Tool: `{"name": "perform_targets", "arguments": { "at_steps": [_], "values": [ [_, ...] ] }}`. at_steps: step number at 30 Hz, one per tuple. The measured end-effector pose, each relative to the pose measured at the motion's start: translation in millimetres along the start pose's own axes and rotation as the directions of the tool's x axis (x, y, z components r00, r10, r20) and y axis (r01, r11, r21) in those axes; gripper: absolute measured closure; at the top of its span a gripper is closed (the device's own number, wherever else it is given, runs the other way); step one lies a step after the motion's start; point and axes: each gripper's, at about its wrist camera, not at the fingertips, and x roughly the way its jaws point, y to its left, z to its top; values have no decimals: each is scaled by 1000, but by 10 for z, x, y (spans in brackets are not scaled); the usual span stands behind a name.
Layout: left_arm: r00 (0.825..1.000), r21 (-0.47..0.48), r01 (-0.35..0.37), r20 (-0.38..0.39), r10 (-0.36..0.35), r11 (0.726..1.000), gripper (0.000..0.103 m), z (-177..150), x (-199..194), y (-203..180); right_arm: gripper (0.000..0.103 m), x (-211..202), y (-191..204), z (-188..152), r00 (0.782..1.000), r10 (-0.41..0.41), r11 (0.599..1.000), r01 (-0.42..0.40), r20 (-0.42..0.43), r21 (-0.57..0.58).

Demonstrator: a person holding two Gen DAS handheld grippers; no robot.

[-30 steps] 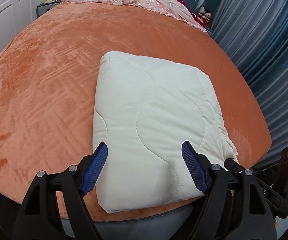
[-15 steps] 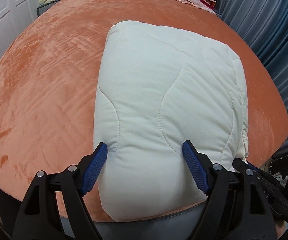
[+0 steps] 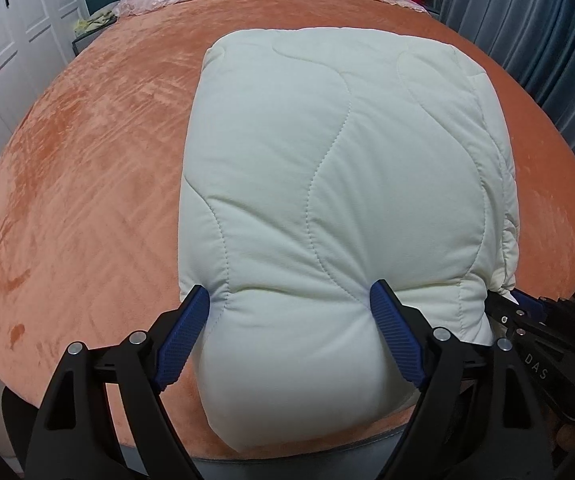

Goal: Fold large clothes

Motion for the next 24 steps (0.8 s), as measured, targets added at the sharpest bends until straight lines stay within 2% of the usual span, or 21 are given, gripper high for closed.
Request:
{"name": "perform_targets", "arguments": {
  "at_steps": [5,16,19,21,24],
  "values": [
    [1000,-2,-17,20,17,1000,18,-16,64,-27,80,88,184,49,998,-63,997,63,9,-52],
    [999,3,-34,38,34,999,16,-12,156,-36,80,157,239,12,998,-60,997,61,20,-51],
    [998,-1,-35,44,35,999,15,-8,161,-35,79,169,83,34,1000,-6,1000,7,13,-22],
    [999,-5,-18,30,18,1000,14,15,148,-11,77,111,-47,44,998,69,997,-69,5,17],
    [997,-47,68,-21,-69,997,14,118,60,167,72,-129,-302,40,978,207,972,-204,-15,114]
  ]
}}
